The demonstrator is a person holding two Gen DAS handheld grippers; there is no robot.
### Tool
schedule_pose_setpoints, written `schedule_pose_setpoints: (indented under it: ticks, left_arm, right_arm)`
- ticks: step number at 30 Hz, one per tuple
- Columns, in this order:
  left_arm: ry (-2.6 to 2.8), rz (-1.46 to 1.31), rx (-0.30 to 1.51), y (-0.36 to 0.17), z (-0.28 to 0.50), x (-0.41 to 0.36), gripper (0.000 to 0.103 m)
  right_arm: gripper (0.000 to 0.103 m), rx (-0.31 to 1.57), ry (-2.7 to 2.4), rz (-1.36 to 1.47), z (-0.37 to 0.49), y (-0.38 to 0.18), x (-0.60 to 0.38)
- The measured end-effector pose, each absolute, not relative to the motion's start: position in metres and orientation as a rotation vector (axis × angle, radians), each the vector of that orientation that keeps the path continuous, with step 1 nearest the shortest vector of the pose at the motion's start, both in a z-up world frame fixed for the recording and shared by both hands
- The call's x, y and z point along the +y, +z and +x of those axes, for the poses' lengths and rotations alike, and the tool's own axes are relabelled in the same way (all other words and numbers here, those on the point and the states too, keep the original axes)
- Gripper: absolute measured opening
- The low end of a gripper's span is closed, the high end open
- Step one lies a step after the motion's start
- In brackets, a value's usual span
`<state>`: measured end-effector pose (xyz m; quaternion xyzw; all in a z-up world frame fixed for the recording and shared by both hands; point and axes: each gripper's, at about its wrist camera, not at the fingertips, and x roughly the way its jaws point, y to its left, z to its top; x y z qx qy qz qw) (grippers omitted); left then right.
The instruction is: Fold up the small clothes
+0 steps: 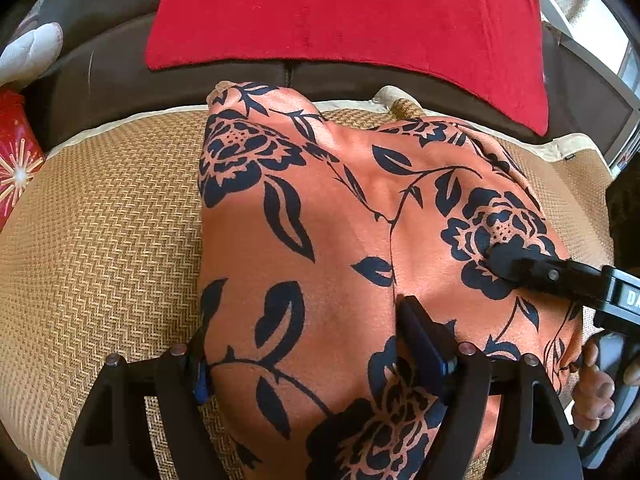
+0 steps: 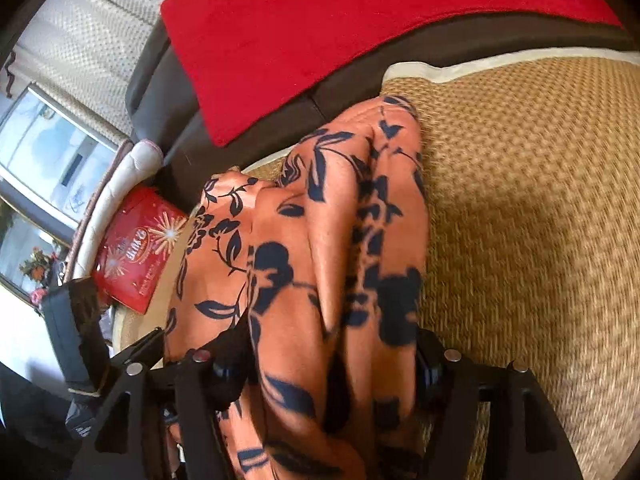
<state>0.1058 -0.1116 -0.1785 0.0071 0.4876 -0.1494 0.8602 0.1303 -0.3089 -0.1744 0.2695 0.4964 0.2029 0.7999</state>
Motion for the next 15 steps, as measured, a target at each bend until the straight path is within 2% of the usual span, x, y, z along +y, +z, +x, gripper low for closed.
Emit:
schedule_pose_setpoints:
  ticks: [1,15]
  left_arm:
    - [-0.312,0.017,1.022,-0.191,0.112,-0.104,0.081]
    - [-0.264,0.062,0.997,-0.185,0.079,-0.088,0.081]
  right_arm:
    - [0.068,1.067,0.430,0.585,0.127,-0.174,-0.311]
    - [0.067,1.028,0.300,0.530,0.086,-0.163,-0.317]
